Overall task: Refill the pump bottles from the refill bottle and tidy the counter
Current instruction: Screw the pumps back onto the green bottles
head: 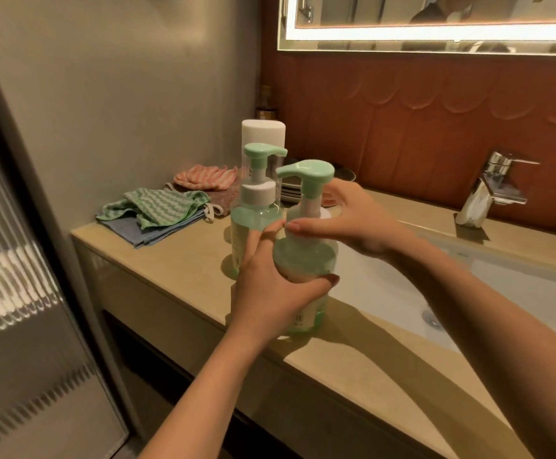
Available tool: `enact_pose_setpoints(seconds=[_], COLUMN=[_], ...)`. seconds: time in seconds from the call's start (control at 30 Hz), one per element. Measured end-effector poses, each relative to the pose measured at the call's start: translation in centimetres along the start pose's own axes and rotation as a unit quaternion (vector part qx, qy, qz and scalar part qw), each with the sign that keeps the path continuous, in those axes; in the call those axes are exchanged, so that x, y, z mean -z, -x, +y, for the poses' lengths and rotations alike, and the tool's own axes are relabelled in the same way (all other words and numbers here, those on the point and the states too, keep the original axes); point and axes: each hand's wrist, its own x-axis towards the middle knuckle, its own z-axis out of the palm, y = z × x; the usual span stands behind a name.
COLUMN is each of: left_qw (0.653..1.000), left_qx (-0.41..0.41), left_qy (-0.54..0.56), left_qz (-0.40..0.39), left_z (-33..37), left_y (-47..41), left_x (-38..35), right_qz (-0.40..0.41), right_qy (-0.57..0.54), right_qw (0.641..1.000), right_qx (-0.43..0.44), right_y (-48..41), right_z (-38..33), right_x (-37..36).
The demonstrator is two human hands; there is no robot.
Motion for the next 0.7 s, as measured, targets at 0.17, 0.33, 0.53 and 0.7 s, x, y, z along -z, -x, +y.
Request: enact_pose_setpoints(seconds=[0.17, 0.33, 0.53, 0.7], left_qw=[1.0, 1.0, 0.999, 1.0], left_qx=[-0.008, -0.015, -0.01, -0.011], left_qy=[-0.021, -0.016, -0.024, -0.024], left_qz=[0.007, 0.012, 0.019, 0.013], left_z=[-0.1, -0.2, -0.2, -0.1], left_y=[-0.1, -0.2, -0.1, 0.0], left_x=[-0.1, -0.3, -0.3, -0.2], right_qz=[0.038, 0.049, -0.034, -0.006], right_qy=[-0.067, -0.079, -0.172, -0.044], right_qw=[0.997, 0.996, 0.984, 0.999], right_qx=[0.01, -0.002, -0.028, -0.007], right_y=[-0.4, 0.7, 2.1, 2.2], right_z=[-0.1, -0.4, 0.9, 0.8], right_x=[-2.6, -2.9, -1.6, -0.2])
